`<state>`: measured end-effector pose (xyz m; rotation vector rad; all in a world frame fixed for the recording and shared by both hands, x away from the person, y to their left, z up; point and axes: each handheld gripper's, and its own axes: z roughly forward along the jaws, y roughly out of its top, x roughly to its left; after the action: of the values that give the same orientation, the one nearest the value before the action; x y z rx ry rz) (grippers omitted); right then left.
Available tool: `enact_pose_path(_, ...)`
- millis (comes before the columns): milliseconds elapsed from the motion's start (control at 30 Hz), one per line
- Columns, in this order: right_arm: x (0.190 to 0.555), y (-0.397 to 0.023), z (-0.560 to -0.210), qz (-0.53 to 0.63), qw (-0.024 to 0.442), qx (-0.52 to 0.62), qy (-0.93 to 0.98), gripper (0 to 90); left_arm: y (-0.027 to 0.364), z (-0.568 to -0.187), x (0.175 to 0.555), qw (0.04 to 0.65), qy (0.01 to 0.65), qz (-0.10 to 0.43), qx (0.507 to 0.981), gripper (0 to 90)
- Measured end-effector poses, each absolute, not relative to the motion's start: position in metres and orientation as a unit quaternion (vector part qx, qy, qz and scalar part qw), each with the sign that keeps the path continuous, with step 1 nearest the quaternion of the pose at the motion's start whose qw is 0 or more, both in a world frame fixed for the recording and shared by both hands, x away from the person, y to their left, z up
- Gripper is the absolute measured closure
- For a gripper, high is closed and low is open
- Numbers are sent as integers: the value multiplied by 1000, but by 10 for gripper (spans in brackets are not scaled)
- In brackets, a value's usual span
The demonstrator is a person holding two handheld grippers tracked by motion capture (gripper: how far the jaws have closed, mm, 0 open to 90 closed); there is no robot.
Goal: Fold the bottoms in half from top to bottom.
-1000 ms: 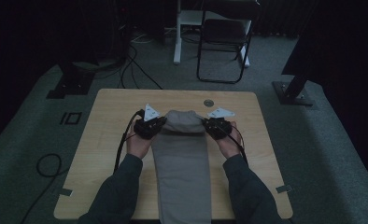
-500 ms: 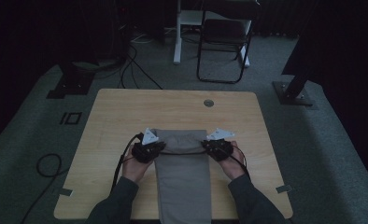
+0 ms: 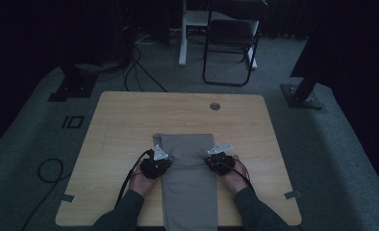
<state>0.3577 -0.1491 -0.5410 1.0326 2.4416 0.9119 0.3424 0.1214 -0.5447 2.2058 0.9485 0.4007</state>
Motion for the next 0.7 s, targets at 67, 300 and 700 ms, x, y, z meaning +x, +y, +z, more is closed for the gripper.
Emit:
enact_pose_path(67, 359, -148, -541, 321, 172, 361, 858, 870, 122, -545, 346, 349, 369, 155, 847, 857)
enact_pose_path(300, 377, -144, -542, 320, 179, 372, 853, 870, 124, -548, 367, 356, 383, 167, 836, 857)
enact_pose_path(700, 425, -135, -541, 307, 196, 395, 843, 869, 120, -550, 410, 351, 399, 204, 822, 858)
